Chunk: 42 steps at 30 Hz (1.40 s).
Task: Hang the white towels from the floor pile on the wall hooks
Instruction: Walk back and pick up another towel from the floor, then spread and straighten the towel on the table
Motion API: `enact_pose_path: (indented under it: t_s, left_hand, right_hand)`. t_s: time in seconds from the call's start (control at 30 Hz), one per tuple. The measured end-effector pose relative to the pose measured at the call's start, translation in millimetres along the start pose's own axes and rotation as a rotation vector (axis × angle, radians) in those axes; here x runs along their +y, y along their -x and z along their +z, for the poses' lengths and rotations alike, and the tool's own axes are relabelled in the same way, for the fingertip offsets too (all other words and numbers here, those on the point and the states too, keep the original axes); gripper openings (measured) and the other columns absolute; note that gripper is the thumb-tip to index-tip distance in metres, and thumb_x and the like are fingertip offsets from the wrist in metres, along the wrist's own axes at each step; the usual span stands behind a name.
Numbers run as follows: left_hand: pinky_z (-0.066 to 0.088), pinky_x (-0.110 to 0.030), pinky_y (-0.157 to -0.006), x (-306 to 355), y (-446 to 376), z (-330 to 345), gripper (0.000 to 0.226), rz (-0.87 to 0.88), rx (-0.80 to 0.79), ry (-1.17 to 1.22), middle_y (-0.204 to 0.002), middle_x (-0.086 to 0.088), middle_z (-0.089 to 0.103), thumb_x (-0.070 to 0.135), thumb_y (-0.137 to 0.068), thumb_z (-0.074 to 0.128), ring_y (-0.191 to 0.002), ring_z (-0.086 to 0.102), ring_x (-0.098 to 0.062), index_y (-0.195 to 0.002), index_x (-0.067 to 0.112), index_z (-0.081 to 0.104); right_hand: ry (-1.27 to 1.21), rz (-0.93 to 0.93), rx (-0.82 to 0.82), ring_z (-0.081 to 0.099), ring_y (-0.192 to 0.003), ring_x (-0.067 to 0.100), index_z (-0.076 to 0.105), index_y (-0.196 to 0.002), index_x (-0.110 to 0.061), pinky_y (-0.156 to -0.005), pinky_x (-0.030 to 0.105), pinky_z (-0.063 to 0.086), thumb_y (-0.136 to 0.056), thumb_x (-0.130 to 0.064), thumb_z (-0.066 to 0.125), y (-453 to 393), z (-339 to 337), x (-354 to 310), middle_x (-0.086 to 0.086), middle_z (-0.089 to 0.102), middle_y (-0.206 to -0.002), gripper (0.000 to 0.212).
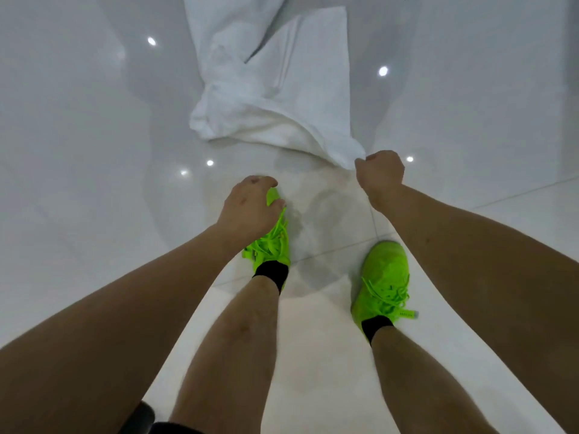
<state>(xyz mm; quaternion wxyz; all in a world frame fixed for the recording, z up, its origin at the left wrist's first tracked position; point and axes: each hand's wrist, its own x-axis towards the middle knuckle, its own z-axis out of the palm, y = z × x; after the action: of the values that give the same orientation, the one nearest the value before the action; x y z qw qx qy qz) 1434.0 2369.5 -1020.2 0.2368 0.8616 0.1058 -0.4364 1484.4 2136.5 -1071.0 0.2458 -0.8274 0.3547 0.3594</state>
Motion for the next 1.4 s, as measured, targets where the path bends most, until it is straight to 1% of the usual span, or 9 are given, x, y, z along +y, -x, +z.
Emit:
enact_pose_path:
  t_s: [0.17,0.33,0.53,0.8,1.0,1.17,1.27,1.33,1.4]
  left_hand:
    - [0.036,-0.033,-0.1,19.5,12.9,-21.3,0.046,0.007,0.001,-0.012,-0.131,-0.01,0.053,0.038,-0.089,0.06,-0.123,0.048,-0.029,-0.131,0.021,0.054]
    - [0.036,-0.029,-0.094,86.6,57.0,-90.1,0.046,0.108,0.032,-0.018,-0.129,-0.009,0.053,0.037,-0.09,0.06,-0.119,0.05,-0.027,-0.132,0.02,0.054]
    - [0.037,-0.028,-0.09,193.1,141.5,-211.3,0.05,0.261,0.151,-0.047,-0.13,-0.01,0.051,0.028,-0.089,0.063,-0.117,0.052,-0.027,-0.136,0.019,0.049]
    - [0.038,-0.027,-0.083,347.6,285.5,-369.8,0.063,0.504,0.354,-0.188,-0.136,-0.004,0.047,0.009,-0.084,0.059,-0.118,0.05,-0.025,-0.142,0.025,0.04]
    - [0.049,-0.035,-0.087,481.4,427.2,-425.3,0.053,0.726,0.455,-0.2,-0.127,0.0,0.059,0.007,-0.083,0.054,-0.113,0.055,-0.024,-0.132,0.028,0.053]
    - [0.049,-0.033,-0.078,575.1,537.6,-427.3,0.04,0.875,0.534,-0.167,-0.103,0.006,0.063,0.023,-0.079,0.071,-0.096,0.058,-0.019,-0.117,0.029,0.06]
    - [0.049,-0.032,-0.065,622.3,589.8,-420.2,0.016,0.971,0.643,-0.109,-0.075,0.011,0.061,0.029,-0.07,0.07,-0.076,0.058,-0.014,-0.082,0.038,0.062]
    - [0.044,-0.028,-0.056,647.3,614.3,-413.9,0.013,1.028,0.699,-0.089,-0.061,0.011,0.054,0.03,-0.065,0.065,-0.065,0.053,-0.012,-0.067,0.039,0.056]
    - [0.05,-0.031,-0.061,666.5,631.7,-407.5,0.011,1.04,0.68,-0.111,-0.068,0.01,0.06,0.032,-0.063,0.062,-0.07,0.058,-0.012,-0.074,0.035,0.06]
  right_hand:
    - [-0.018,-0.067,0.012,0.066,-0.087,0.022,0.072,-0.086,-0.009,-0.086,0.036,0.055,-0.088,-0.021,0.064,30.0,-16.1,-18.4,0.004,0.071,-0.088,0.014]
    - [-0.102,-0.142,0.006,0.066,-0.092,0.022,0.073,-0.095,-0.01,-0.083,0.03,0.053,-0.088,-0.022,0.065,99.3,-82.4,-56.7,0.005,0.072,-0.095,0.016]
    - [-0.152,-0.366,0.057,0.063,-0.085,0.017,0.07,-0.094,-0.016,-0.078,0.026,0.048,-0.089,-0.023,0.065,203.4,-214.6,-133.4,-0.002,0.068,-0.088,0.01]
    - [-0.412,-0.609,0.166,0.055,-0.073,0.008,0.061,-0.085,-0.019,-0.058,0.018,0.04,-0.089,-0.015,0.056,357.3,-449.1,-194.3,-0.004,0.062,-0.084,0.008]
    - [-0.55,-0.813,0.237,0.064,-0.085,0.031,0.062,-0.079,-0.01,-0.077,0.048,0.057,-0.084,-0.009,0.056,471.9,-623.7,-174.3,0.012,0.064,-0.086,0.008]
    - [-0.663,-0.943,0.34,0.057,-0.072,0.018,0.058,-0.069,-0.019,-0.062,0.029,0.046,-0.083,-0.002,0.053,549.5,-738.8,-121.9,0.001,0.059,-0.075,0.022]
    - [-0.755,-0.965,0.411,0.05,-0.064,0.014,0.055,-0.066,-0.018,-0.054,0.021,0.04,-0.086,-0.001,0.052,575.9,-787.8,-78.8,0.0,0.055,-0.07,0.026]
    - [-0.793,-0.97,0.433,0.05,-0.07,0.018,0.056,-0.067,-0.015,-0.063,0.026,0.04,-0.088,-0.004,0.052,586.7,-812.9,-53.8,0.006,0.056,-0.075,0.024]
    - [-0.81,-0.991,0.439,0.047,-0.074,0.022,0.055,-0.069,-0.013,-0.068,0.034,0.038,-0.087,-0.005,0.051,596.4,-834.0,-35.9,0.01,0.054,-0.078,0.021]
